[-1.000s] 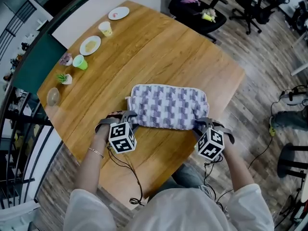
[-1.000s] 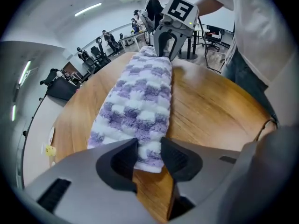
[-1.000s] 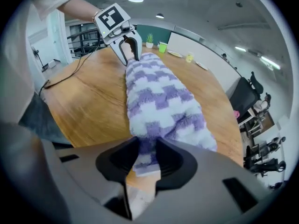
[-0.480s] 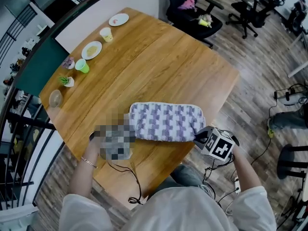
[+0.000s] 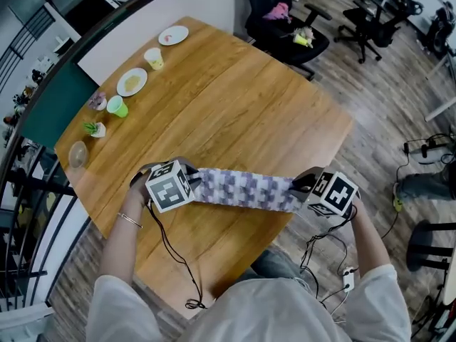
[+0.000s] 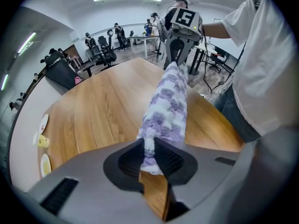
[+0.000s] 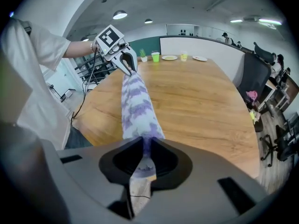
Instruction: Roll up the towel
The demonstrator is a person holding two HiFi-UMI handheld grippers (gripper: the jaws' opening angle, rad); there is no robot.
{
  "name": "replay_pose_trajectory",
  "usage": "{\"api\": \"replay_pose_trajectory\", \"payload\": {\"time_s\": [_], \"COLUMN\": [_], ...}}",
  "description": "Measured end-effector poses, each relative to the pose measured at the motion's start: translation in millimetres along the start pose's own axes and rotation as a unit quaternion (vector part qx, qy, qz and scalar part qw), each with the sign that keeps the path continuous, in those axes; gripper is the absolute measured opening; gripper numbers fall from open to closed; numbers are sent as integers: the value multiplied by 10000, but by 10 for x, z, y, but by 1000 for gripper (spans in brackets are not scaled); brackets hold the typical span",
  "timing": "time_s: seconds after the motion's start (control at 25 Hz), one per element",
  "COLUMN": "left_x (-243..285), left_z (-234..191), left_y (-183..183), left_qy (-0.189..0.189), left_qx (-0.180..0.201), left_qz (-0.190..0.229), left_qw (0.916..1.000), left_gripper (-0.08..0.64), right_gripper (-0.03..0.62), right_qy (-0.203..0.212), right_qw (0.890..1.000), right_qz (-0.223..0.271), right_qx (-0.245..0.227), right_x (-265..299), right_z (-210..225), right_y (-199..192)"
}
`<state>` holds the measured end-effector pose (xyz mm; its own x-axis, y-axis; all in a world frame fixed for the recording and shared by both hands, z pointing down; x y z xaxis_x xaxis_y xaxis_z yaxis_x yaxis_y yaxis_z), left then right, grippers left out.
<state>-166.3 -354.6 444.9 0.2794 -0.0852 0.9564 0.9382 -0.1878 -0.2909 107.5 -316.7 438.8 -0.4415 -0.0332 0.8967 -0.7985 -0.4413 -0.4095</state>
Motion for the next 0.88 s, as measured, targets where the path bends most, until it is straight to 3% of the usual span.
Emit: {"api": "replay_pose_trajectory", "payload": {"time_s": [0.28, 0.56, 0.76, 0.88], "left_x": [447, 623, 512, 351], "left_z": [-493, -547, -596, -604], "left_y": [126, 58, -43, -119], "left_qy": [177, 239, 393, 525], "left_qx": [-219, -364, -892, -1470], "left_qz": [-13, 164, 673, 1163], "left_qw": [9996, 9989, 9930, 9809], "left_gripper": [87, 100, 129, 146], "right_gripper": [74, 91, 114, 120], "right_qy": [-247, -280, -453, -639], "right_qw": [9997, 9991, 9961, 9900], "right_qz": [-54, 113, 477, 889], "right_qx": [50, 295, 593, 893], "right_x": [283, 449, 361, 201], "right_z": [489, 545, 560, 594], "right_y": [-50, -108, -80, -55]}}
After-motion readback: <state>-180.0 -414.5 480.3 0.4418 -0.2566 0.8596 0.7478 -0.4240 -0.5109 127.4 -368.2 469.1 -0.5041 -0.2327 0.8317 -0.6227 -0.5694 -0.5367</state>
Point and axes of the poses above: the fingertips, and each gripper's own axes: x forward along the fingers, z to its right, y out of its top, the point moved 5 cm from there along -x, backward along the fingers, and after that the axes turned 2 degrees about -z, right-handed, at the moved point
